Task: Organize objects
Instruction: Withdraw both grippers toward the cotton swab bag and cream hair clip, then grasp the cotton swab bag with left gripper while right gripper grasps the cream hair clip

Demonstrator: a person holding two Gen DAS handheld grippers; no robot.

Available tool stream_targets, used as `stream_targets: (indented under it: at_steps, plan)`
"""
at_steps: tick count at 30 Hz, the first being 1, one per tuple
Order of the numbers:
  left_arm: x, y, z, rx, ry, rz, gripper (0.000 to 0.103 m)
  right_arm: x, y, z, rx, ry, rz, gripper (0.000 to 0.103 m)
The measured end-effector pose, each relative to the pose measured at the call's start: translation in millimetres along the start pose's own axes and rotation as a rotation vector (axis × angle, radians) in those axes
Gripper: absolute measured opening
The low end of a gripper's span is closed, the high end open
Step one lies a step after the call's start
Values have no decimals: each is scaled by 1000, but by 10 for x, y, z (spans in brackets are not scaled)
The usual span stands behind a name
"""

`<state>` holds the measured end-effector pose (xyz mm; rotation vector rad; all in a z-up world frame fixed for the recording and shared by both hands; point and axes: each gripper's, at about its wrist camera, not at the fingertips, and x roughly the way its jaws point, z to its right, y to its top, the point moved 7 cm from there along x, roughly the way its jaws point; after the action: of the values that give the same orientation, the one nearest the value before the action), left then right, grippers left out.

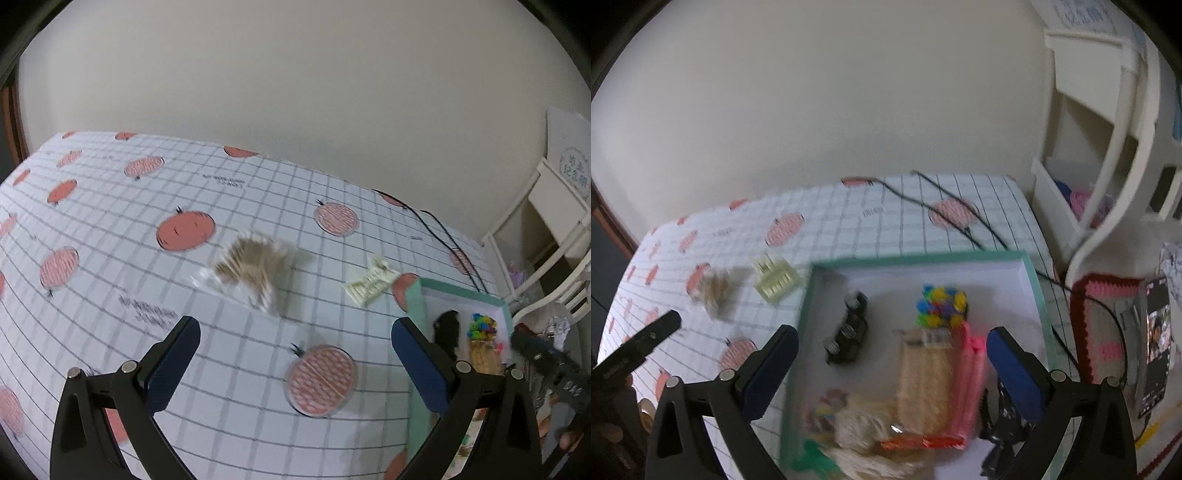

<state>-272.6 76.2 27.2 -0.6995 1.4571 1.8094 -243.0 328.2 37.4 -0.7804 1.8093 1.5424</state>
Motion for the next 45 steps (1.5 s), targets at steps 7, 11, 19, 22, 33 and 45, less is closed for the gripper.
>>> stream_targets:
  at_steps: [7,11,19,22,33,45]
  plan:
    - [127,299,-215,-30,-1,-25,103,82,317,-490,-54,44,30,103]
    - [215,397,-262,-19,31,-16,103,214,436,-770,-66,79,23,103]
    - [556,449,-287,41,74,-32,103,586,495,-1093,-119,79,-19,98]
    - [708,431,-322,32,65,-58,103,752,470,-1159,-120,82,-47,95]
    - [946,384,-369,50,66,-84,93,1178,374,-1324,-145,59,-120,83]
    - [1036,339,-354,82,72,-107,82,1410,277,-1442,-171,42,-161,74]
